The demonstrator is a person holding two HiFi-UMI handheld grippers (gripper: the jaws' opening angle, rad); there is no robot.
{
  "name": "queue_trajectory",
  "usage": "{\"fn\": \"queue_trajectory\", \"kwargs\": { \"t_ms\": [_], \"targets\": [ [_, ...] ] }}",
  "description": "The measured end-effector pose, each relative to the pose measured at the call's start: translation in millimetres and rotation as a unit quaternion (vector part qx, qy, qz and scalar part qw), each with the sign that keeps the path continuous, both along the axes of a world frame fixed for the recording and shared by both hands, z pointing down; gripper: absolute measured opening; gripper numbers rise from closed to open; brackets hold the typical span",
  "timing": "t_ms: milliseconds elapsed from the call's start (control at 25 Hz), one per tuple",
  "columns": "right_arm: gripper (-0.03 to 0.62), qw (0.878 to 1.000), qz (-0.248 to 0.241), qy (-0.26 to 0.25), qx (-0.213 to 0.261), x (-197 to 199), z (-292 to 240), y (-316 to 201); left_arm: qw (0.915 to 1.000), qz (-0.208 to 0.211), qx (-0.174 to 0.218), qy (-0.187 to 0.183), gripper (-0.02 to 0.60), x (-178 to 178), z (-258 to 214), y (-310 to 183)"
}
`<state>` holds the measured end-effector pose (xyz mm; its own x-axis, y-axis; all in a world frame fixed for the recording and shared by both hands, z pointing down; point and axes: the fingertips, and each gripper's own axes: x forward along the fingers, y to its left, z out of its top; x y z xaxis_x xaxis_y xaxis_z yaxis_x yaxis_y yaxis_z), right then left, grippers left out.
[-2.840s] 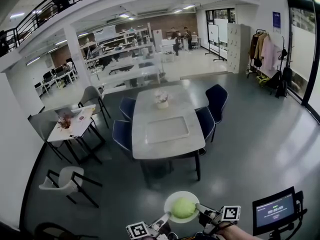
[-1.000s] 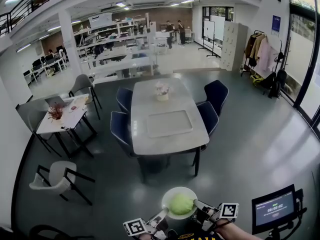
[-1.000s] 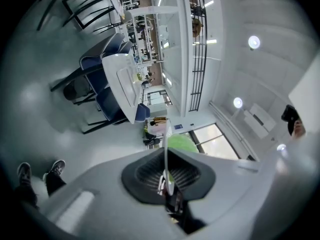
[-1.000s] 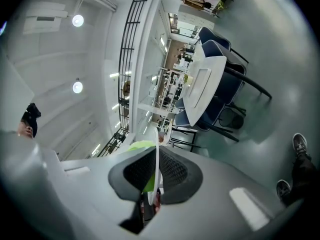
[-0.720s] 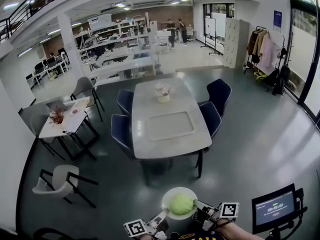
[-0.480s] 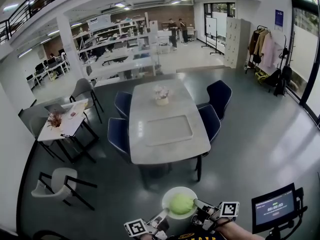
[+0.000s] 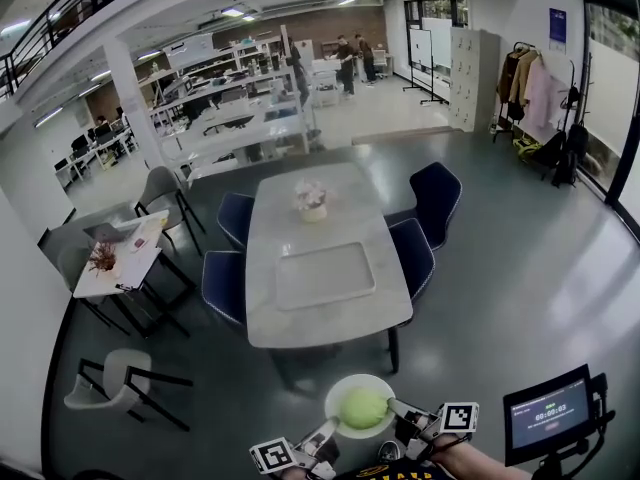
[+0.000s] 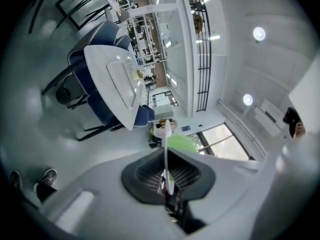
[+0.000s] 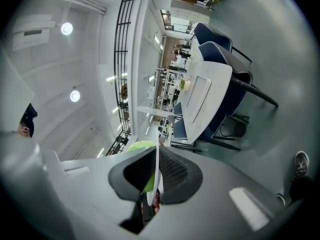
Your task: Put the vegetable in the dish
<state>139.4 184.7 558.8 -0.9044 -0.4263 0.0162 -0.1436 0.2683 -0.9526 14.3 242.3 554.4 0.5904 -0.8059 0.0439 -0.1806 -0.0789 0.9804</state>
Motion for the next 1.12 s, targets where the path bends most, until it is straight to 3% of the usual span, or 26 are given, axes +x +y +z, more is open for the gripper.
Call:
{"fn": "queue_trajectory", "kwargs": {
  "t_ms": [160, 320, 520, 720, 840, 1120],
  "targets": [
    [0.017, 1.000, 0.005, 0.014, -0.002, 23, 5, -22, 0.9999, 0.005, 0.004, -0.012, 0.015, 19, -2, -22],
    [0.017, 0.999, -0.003, -0.052, 0.003, 20, -8, -39, 0.9999, 0.006, 0.003, -0.014, 0.017, 27, 1, -40],
    [0.017, 0.998, -0.003, -0.054, -0.010, 37, -2, -63, 0.9997, 0.007, -0.007, -0.022, 0.015, 42, 4, -63],
    [0.017, 0.998, -0.014, -0.055, 0.003, 32, -3, -66, 0.9998, 0.002, -0.010, -0.017, 0.015, 39, 2, -66],
    [0.017, 0.998, -0.010, -0.055, -0.017, 28, 6, -73, 0.9998, 0.003, -0.015, -0.015, 0.015, 35, 11, -73],
    [0.017, 0.998, 0.015, -0.053, -0.024, 25, 7, -113, 0.9995, 0.026, -0.017, -0.011, 0.015, 30, 14, -119]
  ]
}}
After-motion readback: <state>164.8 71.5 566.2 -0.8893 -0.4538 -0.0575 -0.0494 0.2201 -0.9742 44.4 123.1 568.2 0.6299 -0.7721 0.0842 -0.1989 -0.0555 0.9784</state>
